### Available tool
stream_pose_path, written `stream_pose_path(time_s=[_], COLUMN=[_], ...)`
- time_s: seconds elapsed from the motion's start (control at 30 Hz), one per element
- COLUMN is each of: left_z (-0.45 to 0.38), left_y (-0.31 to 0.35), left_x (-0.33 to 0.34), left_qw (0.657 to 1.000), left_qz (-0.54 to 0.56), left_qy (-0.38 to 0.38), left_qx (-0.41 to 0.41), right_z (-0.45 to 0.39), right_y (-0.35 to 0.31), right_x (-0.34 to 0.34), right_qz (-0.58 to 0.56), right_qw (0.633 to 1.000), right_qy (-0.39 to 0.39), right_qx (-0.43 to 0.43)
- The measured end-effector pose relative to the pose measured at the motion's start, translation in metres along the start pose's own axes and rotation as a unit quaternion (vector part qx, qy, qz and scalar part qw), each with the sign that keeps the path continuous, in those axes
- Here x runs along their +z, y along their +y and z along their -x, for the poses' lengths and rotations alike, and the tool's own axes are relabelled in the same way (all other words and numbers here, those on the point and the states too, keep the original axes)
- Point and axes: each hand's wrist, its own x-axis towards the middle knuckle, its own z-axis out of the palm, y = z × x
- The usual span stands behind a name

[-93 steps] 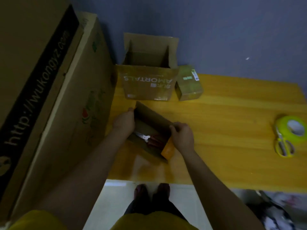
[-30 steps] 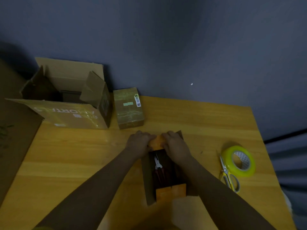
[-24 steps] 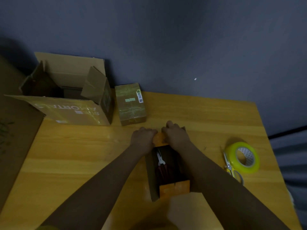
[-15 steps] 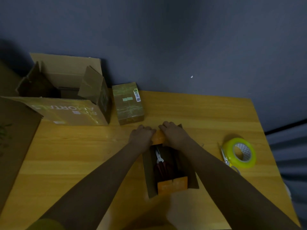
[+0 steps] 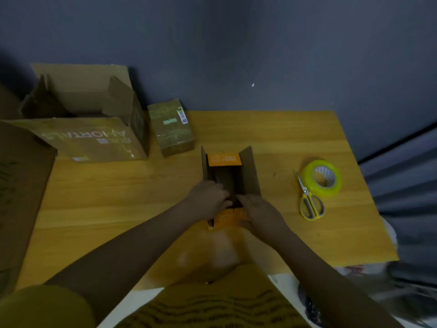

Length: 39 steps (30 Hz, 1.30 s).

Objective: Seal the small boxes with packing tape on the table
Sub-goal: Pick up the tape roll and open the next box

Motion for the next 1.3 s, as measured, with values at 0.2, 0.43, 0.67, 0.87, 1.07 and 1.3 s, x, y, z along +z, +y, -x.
stream_pose_path(time_s=[0.2, 0.43, 0.67, 0.87, 1.07, 1.3], left_z=[0.013, 0.011, 0.014, 0.014, 0.013, -0.009], left_y=[0.002, 0.009, 0.004, 0.003, 0.005, 0.018], left_x=[0.024, 0.036, 0.039, 0.037, 0.033, 0.0], left_qw=[0.993, 0.985, 0.984, 0.987, 0.991, 0.986], left_qz=[0.077, 0.096, 0.113, 0.11, 0.067, 0.097], left_qy=[0.009, 0.055, 0.044, 0.026, 0.009, 0.074], left_qx=[-0.091, -0.129, -0.127, -0.113, -0.114, -0.114], right_z=[-0.014, -0.024, -0.046, -0.062, -0.05, 0.019], right_y=[0.008, 0.003, 0.003, 0.01, -0.003, 0.026], right_x=[0.018, 0.019, 0.011, 0.001, 0.009, 0.011], right_qz=[-0.016, -0.045, -0.006, -0.052, -0.13, -0.252], right_qw=[0.997, 0.997, 1.0, 0.997, 0.986, 0.864], right_qy=[0.05, -0.007, -0.019, -0.038, 0.104, 0.419], right_qx=[0.061, 0.067, 0.024, 0.031, 0.027, 0.119])
